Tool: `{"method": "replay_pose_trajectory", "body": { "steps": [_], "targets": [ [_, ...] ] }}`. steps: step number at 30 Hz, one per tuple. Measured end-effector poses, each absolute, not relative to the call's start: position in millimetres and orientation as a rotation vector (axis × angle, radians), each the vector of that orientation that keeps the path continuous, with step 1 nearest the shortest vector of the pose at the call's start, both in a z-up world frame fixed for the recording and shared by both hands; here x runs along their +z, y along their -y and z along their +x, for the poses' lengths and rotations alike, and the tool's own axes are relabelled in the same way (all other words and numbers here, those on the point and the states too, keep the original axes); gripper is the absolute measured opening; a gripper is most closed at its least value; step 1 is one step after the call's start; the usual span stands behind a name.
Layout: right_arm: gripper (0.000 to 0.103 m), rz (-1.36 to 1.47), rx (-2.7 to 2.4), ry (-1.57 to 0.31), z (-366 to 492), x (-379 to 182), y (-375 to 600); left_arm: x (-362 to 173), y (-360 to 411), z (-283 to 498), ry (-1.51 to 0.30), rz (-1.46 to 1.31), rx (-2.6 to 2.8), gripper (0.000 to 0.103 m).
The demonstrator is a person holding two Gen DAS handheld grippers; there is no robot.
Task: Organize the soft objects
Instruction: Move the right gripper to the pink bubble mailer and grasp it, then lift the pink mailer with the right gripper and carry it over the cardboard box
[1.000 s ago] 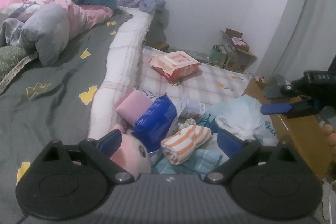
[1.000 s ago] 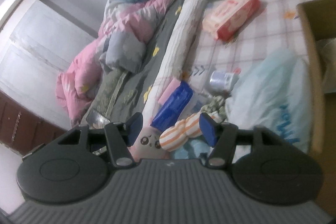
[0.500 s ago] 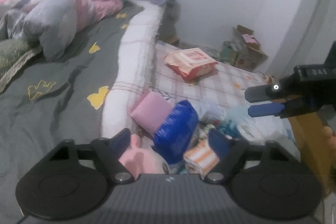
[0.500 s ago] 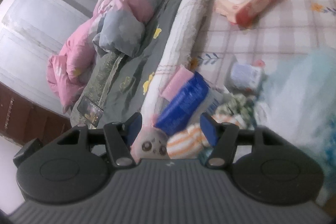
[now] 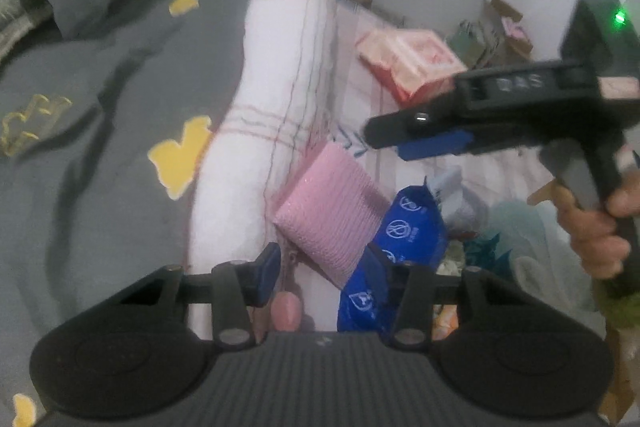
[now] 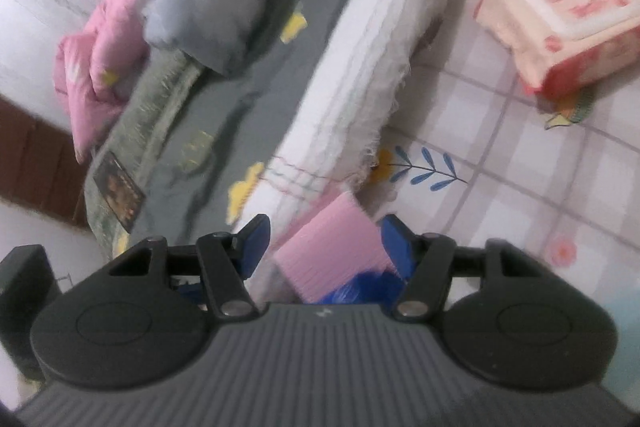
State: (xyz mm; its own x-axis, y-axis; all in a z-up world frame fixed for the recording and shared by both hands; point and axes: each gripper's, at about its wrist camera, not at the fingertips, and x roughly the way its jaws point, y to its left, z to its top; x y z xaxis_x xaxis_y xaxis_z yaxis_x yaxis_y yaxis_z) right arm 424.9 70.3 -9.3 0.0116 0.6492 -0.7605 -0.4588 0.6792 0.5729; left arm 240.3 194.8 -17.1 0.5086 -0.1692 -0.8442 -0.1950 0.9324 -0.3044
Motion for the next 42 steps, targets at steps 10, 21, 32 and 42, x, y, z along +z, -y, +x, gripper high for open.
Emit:
{"method": "replay_pose_trajectory", "body": {
  "steps": [10,21,32,42],
  "targets": [
    [0.063,0.149,0.959,-1.445,449.2,-68.6,-100.6,-39.7,-200.7,275.1,-1.167,-0.418,0.006,0.050],
    [0.050,0.183,0.993,-1.377,441.5,-57.7,-97.8,-32.2,-200.5,277.4,-1.103,-0.442,0.029,0.051],
    [0.046,0.288,1.070,-1.128,429.5,32.5,-73.2,58.4,-186.1,238.6,-0.775,-0.342,0.080,0.051],
    [0.045,0.353,1.053,-0.985,381.7,112.4,2.3,111.2,-112.9,199.6,-0.660,-0.264,-0.048,0.052]
  ]
}}
